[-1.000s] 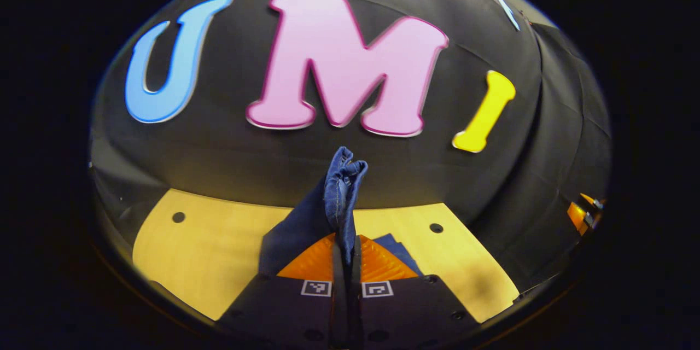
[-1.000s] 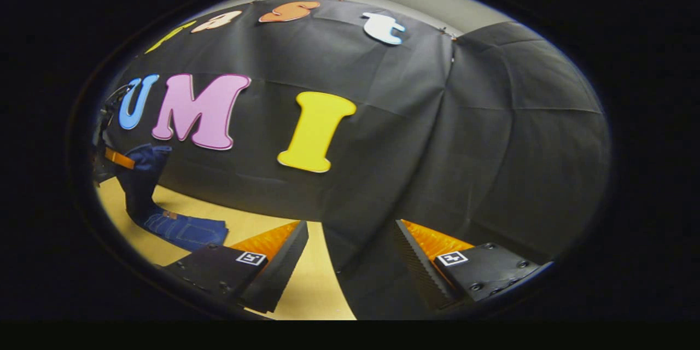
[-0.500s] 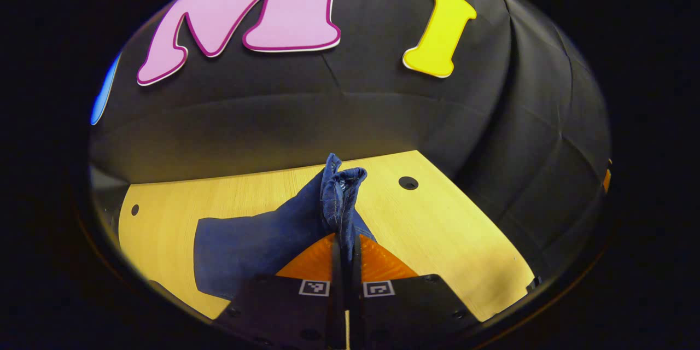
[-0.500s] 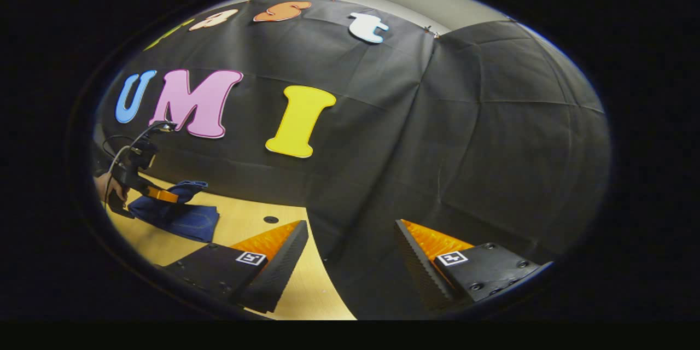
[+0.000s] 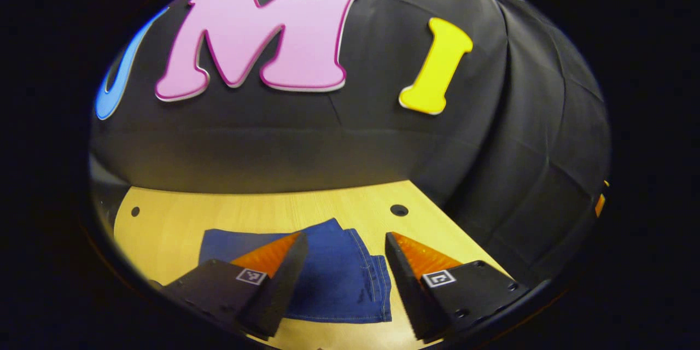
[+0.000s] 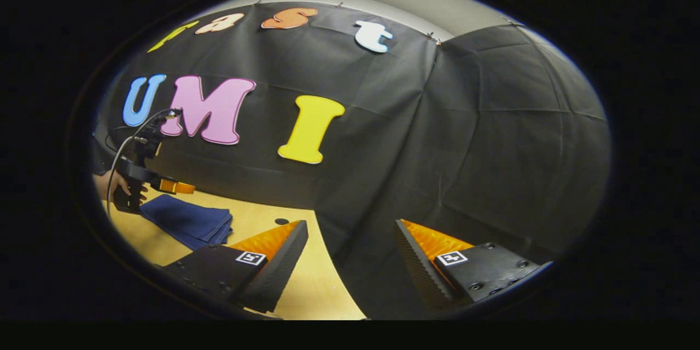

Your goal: Grasp the waist and the cuffs of the jeans and fold them to make the two legs overlap; first hold the waist and fold one-third of the jeans toward the cuffs, then hold the cuffs and fold the remaining one-third in the same direction to finish folding.

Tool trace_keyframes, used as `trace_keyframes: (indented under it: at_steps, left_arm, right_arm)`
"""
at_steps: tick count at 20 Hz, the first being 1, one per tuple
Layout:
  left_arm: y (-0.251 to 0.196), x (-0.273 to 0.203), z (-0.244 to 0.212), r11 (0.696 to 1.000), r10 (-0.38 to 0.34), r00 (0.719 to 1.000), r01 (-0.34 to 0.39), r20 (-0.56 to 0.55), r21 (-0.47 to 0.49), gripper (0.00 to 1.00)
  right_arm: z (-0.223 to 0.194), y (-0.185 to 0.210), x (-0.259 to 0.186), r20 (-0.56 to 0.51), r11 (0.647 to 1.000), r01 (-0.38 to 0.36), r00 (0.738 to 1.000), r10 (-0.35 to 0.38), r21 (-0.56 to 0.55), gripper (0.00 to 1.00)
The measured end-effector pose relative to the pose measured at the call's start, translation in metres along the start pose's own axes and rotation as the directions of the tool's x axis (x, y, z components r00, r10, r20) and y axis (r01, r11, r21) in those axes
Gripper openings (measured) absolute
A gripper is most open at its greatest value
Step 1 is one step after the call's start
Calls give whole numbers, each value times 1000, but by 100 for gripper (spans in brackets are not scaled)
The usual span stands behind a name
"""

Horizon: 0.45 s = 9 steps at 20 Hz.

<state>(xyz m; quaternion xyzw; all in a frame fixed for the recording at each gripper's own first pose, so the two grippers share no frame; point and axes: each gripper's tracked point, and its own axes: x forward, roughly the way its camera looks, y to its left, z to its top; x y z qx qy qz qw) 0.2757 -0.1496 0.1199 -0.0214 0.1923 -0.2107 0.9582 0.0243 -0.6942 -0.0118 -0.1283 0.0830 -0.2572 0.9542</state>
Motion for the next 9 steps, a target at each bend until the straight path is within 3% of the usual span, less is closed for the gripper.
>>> trace_keyframes:
  at_steps: [1,6,9]
  left_arm:
    - [5,-22,9,1000,7,999,-7,35,-4,95]
    - [36,-168,39,999,47,979,-43,199,-21,97]
    - [58,-254,40,995,101,955,-98,277,-23,97]
  right_arm:
    - [10,12,-7,15,1000,-17,1000,17,14,97]
    - [52,95,-63,72,989,-143,988,140,41,97]
    - [70,151,-106,100,971,-238,967,233,35,95]
